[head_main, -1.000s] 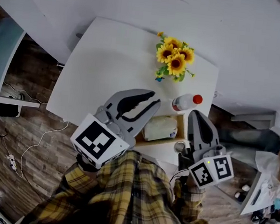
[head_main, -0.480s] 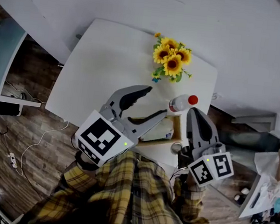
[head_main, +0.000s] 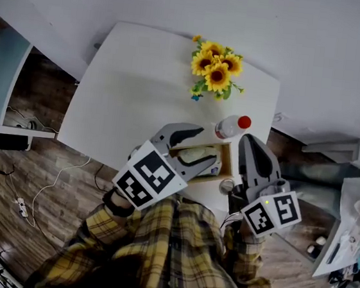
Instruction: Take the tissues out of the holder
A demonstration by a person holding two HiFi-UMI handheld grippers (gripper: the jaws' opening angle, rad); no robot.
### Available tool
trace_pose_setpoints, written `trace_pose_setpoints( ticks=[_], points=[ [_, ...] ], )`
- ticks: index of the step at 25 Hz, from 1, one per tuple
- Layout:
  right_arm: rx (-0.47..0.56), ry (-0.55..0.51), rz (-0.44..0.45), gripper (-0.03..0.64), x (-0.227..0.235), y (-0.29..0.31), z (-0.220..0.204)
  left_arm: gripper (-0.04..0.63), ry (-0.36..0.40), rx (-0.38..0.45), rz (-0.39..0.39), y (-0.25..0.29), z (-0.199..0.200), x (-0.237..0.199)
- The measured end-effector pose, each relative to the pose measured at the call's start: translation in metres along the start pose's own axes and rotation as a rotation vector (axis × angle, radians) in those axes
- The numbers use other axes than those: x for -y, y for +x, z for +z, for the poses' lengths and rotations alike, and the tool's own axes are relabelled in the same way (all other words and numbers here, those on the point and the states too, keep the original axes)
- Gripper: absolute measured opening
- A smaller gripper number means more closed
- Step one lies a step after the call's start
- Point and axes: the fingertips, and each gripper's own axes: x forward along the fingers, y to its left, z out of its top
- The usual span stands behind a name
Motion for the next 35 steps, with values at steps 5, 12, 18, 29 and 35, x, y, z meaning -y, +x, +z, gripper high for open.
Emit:
trace_pose_setpoints(
  ticks=[5, 12, 18, 29, 35],
  points=[
    [0.017, 0.029, -0.015, 0.012, 0.006, -0.005, -0.003, 0.252, 0.015, -0.133, -0.048, 0.018, -0.032, 0.011],
    [0.0, 0.082, -0.025, 0.012, 0.009, -0.007, -0.02, 0.25, 0.063, -0.325, -0.111, 0.036, -0.084, 0.024],
    [-0.01, 0.119, -0.039, 0.012, 0.015, -0.009, -0.031, 0.252, 0.054, -0.441, -0.157, 0.049, -0.12, 0.032],
    [-0.01, 0.168, -0.065, 0.012, 0.029, -0.008, -0.044, 0.25, 0.192, -0.693, -0.155, 0.066, -0.184, 0.038],
    [0.003, 0.191, -0.094, 0.012, 0.036, -0.013, -0.048, 0.249, 0.186, -0.749, -0.154, 0.072, -0.2, 0.034]
  ],
)
